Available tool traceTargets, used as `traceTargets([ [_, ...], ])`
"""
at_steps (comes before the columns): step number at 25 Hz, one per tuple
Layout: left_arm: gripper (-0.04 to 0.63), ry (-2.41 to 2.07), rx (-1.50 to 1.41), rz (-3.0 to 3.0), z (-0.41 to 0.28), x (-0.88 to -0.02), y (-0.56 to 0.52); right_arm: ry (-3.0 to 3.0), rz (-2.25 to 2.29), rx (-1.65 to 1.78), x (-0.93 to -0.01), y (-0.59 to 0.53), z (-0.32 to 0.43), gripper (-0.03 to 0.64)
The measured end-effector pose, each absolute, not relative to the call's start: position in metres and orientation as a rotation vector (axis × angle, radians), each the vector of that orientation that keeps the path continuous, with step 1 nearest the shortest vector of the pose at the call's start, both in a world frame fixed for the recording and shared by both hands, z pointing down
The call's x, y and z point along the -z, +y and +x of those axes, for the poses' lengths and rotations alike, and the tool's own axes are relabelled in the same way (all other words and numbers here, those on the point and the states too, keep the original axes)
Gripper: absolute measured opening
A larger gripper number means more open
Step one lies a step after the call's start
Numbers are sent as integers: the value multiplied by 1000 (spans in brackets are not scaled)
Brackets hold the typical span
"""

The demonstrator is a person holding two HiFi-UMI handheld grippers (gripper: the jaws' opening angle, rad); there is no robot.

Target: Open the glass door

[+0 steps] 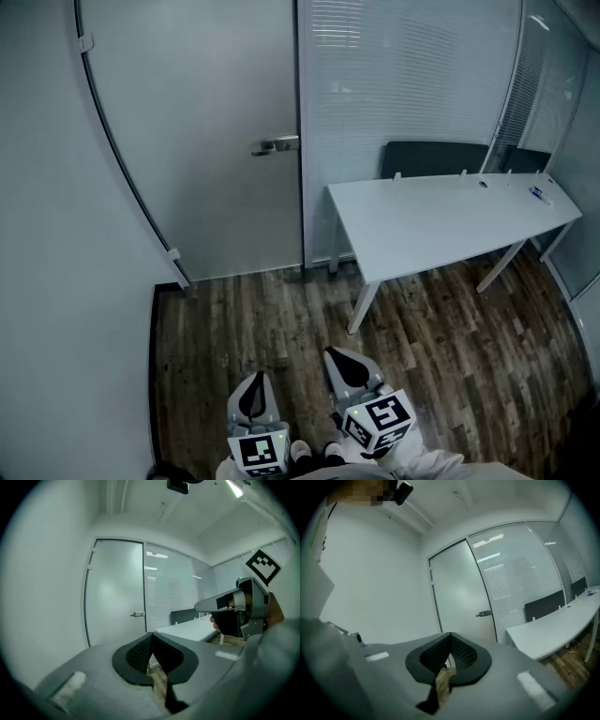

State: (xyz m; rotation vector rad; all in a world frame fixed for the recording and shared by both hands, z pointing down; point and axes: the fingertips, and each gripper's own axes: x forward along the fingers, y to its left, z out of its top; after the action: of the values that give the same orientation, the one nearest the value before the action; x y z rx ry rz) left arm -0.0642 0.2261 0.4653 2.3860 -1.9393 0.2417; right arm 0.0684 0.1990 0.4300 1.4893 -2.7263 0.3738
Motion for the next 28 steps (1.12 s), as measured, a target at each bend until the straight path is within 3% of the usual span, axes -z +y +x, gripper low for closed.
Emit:
traceTargets([
  [17,3,-1990,-271,2355,-25,-461,215,-2804,1469,-424,-428,184,110,3],
  [28,3,-1960,-266,2352,-58,-478,140,-2780,1465,-426,-440,118,79,5],
])
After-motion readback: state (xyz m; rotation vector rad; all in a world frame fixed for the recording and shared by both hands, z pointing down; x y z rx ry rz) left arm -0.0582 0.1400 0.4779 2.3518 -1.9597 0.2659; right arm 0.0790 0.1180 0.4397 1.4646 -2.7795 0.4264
